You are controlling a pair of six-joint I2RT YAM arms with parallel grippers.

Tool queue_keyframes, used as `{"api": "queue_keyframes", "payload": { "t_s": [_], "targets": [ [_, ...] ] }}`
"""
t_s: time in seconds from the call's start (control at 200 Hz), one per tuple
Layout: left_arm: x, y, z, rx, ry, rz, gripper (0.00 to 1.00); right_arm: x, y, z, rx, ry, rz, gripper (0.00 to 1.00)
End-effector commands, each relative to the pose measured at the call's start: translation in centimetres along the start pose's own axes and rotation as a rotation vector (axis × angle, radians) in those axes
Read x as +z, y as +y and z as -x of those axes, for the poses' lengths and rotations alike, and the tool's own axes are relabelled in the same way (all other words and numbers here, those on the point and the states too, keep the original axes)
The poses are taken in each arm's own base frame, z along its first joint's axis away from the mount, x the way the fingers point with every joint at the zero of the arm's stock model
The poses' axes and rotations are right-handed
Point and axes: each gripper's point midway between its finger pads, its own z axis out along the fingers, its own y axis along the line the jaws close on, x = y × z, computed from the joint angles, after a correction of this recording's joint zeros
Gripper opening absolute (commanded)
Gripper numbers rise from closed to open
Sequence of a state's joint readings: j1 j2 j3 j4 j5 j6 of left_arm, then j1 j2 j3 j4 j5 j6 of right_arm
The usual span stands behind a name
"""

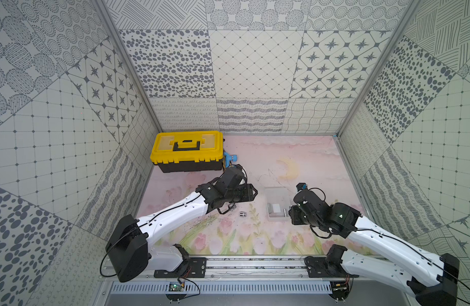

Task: Put the socket on the desktop into the storage box
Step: Place the socket head in the storage box.

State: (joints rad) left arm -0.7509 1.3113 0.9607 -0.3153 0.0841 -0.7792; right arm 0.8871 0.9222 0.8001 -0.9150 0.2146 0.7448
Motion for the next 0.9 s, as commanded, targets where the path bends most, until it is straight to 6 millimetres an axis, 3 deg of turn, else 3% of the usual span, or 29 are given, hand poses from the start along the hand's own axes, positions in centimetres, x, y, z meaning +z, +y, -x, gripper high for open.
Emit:
{"api": "queue_keyframes", "payload": {
  "t_s": [0.0, 0.22, 0.48, 0.8, 0.895],
  "targets": [
    [-1.7, 3.4, -0.5, -0.007, -0.049, 0.143, 0.57, -0.3, 1.4, 2.0, -0.047, -0.061, 0.028, 0.00],
    [-2.7, 5.4, 0.0, -0.037, -0.078, 0.191, 0.59, -0.9, 2.1, 4.1, -0.101, -0.123, 0.012, 0.00],
    [-3.4, 6.1, -0.7, -0.049, -0.076, 0.206, 0.59, 0.0, 2.6, 3.3, -0.102, -0.085, 0.040, 0.00],
    [-1.5, 7.8, -2.4, -0.066, -0.005, 0.246, 0.59, 2.6, 2.8, 2.1, -0.092, -0.003, -0.001, 0.00],
    [-1.0, 7.3, -2.3, -0.061, 0.001, 0.211, 0.58, 2.8, 2.6, 2.3, -0.095, -0.002, -0.024, 0.00]
  ]
}}
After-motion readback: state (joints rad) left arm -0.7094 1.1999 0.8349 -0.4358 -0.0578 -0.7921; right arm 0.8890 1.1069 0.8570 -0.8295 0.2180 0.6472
